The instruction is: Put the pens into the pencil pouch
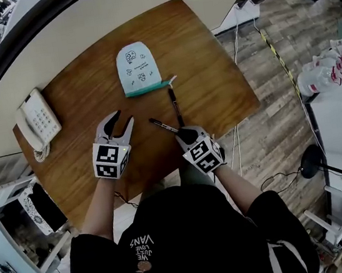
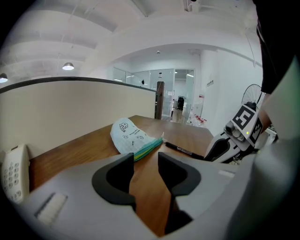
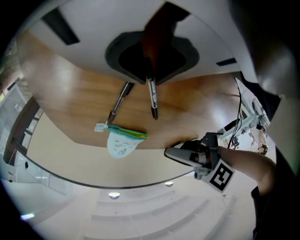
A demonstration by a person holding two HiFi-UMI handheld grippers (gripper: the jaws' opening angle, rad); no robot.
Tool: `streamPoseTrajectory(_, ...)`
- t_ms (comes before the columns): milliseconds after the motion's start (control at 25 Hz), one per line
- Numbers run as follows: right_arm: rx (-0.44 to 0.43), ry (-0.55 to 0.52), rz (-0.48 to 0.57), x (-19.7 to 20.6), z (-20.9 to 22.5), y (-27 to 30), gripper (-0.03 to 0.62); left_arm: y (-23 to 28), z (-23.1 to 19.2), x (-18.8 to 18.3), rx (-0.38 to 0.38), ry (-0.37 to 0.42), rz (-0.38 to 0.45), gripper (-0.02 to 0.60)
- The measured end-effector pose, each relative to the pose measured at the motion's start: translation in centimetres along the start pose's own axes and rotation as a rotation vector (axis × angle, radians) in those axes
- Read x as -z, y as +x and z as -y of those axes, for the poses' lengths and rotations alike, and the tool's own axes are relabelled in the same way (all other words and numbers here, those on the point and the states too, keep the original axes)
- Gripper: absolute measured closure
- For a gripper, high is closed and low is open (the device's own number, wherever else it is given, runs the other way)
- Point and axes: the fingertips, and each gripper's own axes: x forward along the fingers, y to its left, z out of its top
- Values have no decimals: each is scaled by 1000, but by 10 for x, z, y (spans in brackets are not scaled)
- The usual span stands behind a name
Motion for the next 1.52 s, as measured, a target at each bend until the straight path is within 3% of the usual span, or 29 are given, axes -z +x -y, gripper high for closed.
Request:
streamPoseTrajectory(480, -13, -26, 9, 1, -4, -2, 548, 49, -6, 10, 20, 157, -90, 419)
streamPoseTrajectory(680, -29, 14, 36, 0, -11, -9, 549, 72, -12, 15, -4, 302, -143, 380)
streamPoseTrajectory(1080, -24, 74, 91, -11, -14, -23, 548, 98, -17, 23, 45, 523, -212, 396)
streamPoseTrajectory(1160, -18, 96, 98, -12, -12, -25, 549, 99, -17, 23, 46, 538, -215, 470)
streamPoseTrajectory(1320, 2, 121, 115, -20, -6, -27, 548, 98, -16, 23, 61, 520, -222, 526)
streamPoseTrajectory(1520, 24, 141, 126, -29, -1, -23, 549, 89, -17, 24, 71, 373, -234, 552)
